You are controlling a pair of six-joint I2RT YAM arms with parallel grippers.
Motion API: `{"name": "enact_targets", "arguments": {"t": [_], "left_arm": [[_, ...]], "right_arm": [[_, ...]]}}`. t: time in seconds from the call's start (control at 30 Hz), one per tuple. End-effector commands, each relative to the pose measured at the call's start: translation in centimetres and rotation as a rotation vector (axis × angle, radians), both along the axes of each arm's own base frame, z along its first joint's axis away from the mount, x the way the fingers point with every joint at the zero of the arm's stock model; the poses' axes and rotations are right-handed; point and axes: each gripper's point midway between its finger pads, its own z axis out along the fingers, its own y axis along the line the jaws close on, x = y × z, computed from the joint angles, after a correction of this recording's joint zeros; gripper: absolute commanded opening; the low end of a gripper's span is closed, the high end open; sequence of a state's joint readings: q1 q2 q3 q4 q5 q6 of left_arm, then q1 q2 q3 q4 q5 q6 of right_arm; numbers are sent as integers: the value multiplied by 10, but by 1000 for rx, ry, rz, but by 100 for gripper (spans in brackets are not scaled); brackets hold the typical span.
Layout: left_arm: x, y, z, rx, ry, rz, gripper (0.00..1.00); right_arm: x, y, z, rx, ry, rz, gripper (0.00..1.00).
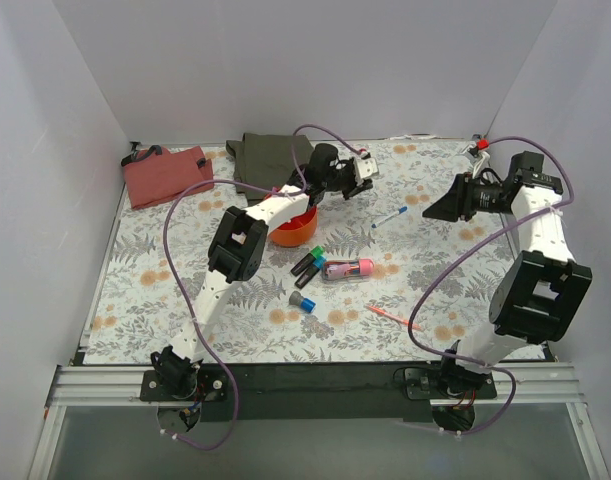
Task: Sort the stationery into containers
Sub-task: Pick up the pen from the center of the board, then place the pen in the storage box.
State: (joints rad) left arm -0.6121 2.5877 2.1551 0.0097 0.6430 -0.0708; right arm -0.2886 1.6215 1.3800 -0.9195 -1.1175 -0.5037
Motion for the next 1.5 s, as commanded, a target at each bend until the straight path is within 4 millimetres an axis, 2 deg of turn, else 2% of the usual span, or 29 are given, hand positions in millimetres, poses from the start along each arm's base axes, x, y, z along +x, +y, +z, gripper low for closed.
{"name": "enact_targets", "arguments": {"t": [0.0, 0.1, 0.13, 0.17, 0.2, 0.23, 0.27, 0.3, 0.33, 0.37, 0.4, 0.43, 0.47, 0.5, 0.57, 0.6, 0.63, 0.7, 0.73, 0.83, 0.87, 1.07, 1.2, 1.27, 1.47], "left_arm": [[6, -16, 182, -342, -283, 2, 0], [5, -8, 223, -453, -281, 60, 0], [3, 4, 260, -515, -300, 115, 0], [3, 11, 258, -536, -265, 160, 0], [-3, 22, 287, -620, -240, 184, 0], [-17, 39, 328, -680, -259, 200, 0], [-17, 58, 351, -740, -260, 282, 0], [-20, 67, 347, -746, -233, 319, 0], [-27, 78, 360, -777, -222, 349, 0], [-48, 103, 406, -848, -252, 378, 0], [-49, 114, 396, -838, -219, 417, 0], [-60, 126, 409, -870, -203, 428, 0], [-83, 147, 437, -924, -226, 435, 0], [-82, 165, 421, -938, -196, 528, 0], [-93, 189, 420, -999, -167, 599, 0], [-109, 211, 436, -1050, -186, 631, 0], [-105, 217, 402, -1016, -143, 678, 0], [-115, 241, 398, -1075, -136, 742, 0], [-113, 245, 376, -1056, -111, 780, 0], [-110, 259, 360, -1091, -63, 854, 0], [-109, 260, 345, -1073, -48, 869, 0], [-101, 280, 310, -1044, -1, 943, 0], [-88, 294, 282, -1011, 27, 986, 0], [-84, 297, 275, -1015, 30, 987, 0], [-70, 298, 223, -947, 50, 1011, 0]], "right_arm": [[-15, -1, 18, -54, -66, -17, 52], [-24, -3, 20, -110, -81, -31, 51], [-26, -4, 20, -123, -85, -35, 51], [-28, -6, 23, -151, -103, -44, 51], [-30, -6, 25, -164, -106, -48, 51], [-31, -8, 26, -177, -112, -53, 51], [-32, -9, 28, -201, -120, -63, 51], [-33, -10, 29, -207, -120, -70, 51], [-34, -11, 29, -215, -123, -73, 51], [-35, -12, 30, -227, -130, -80, 51], [-37, -11, 30, -224, -127, -84, 51], [-39, -10, 28, -221, -120, -83, 51], [-40, -11, 27, -224, -117, -88, 51], [-41, -10, 25, -223, -105, -92, 51], [-43, -11, 18, -231, -93, -97, 50], [-44, -11, 15, -237, -89, -98, 50], [-44, -12, 12, -243, -82, -100, 50], [-44, -14, 7, -261, -70, -102, 50], [-45, -14, 4, -266, -64, -103, 50], [-44, -17, -2, -282, -39, -109, 50], [-44, -18, -5, -289, -27, -110, 50], [-36, -17, -13, -273, 21, -123, 50], [-34, -16, -17, -285, 35, -123, 50], [-34, -18, -23, -303, 51, -123, 50], [-31, -20, -31, -326, 69, -121, 50]]}}
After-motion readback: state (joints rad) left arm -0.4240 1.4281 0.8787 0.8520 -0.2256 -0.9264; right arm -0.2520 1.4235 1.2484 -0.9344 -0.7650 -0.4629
